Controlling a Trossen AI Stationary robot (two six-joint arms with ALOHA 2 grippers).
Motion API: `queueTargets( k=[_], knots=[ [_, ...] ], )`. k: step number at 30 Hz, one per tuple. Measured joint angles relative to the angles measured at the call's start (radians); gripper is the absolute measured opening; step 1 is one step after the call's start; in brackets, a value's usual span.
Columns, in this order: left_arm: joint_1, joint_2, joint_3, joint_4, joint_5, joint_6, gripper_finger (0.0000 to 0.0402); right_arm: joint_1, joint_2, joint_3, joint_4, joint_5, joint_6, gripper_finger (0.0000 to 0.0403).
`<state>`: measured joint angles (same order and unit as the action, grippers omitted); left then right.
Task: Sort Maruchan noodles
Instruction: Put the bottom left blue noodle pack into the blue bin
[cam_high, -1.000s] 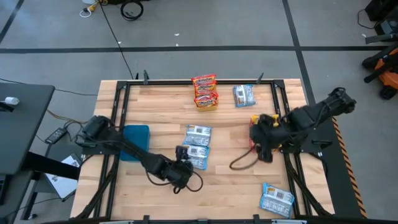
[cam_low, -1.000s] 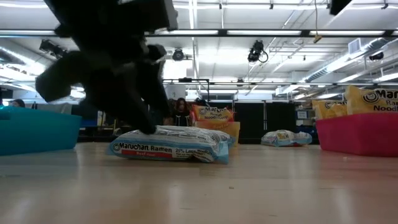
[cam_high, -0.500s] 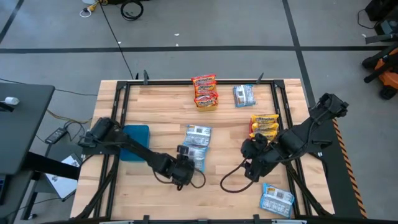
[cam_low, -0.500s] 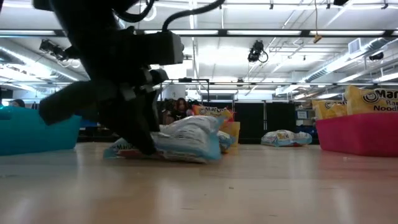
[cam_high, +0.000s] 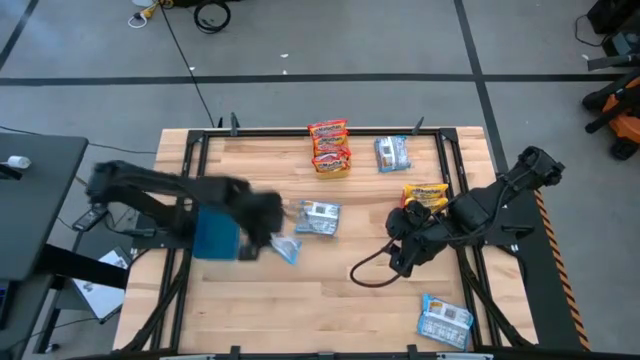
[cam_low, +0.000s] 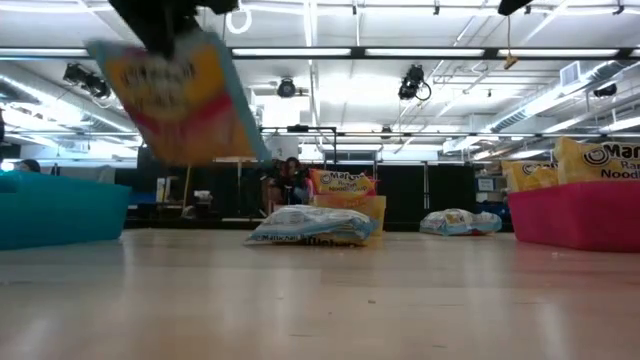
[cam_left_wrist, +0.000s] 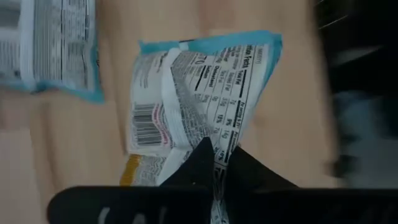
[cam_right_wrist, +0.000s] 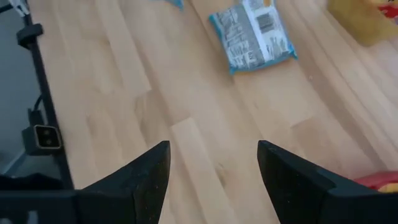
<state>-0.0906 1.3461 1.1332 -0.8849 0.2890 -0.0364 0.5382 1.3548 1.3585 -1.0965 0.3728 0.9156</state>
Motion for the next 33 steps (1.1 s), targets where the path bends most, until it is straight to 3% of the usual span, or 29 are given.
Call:
queueTargets(
  k=[5, 10, 13, 22, 28, 33],
  knots=[
    [0.162, -0.162, 0.001, -0.231, 0.192, -0.002, 0.0018, -0.041, 0.001, -0.019, -0.006, -0.014, -0.062, 0.0246],
    [0.264, -0.236, -0.002, -0.537, 0.196, 0.035, 0.0018, -0.093, 0.001, -0.022, -0.002, -0.023, -0.123, 0.0246],
    [0.332, -0.257, -0.037, -0.623, 0.183, 0.05, 0.0018, -0.116, 0.001, -0.022, 0.004, -0.023, -0.157, 0.0246],
    [0.558, -0.293, -0.318, -0.571, 0.132, 0.148, 0.0018, -0.164, 0.001, -0.022, 0.014, -0.037, -0.201, 0.0246],
    [0.676, -0.297, -0.329, -0.427, 0.173, 0.153, 0.0023, -0.182, 0.001, -0.022, 0.02, -0.053, -0.202, 0.0246],
    [0.762, -0.286, -0.329, -0.383, 0.119, 0.149, 0.0023, -0.204, 0.001, -0.022, 0.023, -0.052, -0.205, 0.0246]
  ],
)
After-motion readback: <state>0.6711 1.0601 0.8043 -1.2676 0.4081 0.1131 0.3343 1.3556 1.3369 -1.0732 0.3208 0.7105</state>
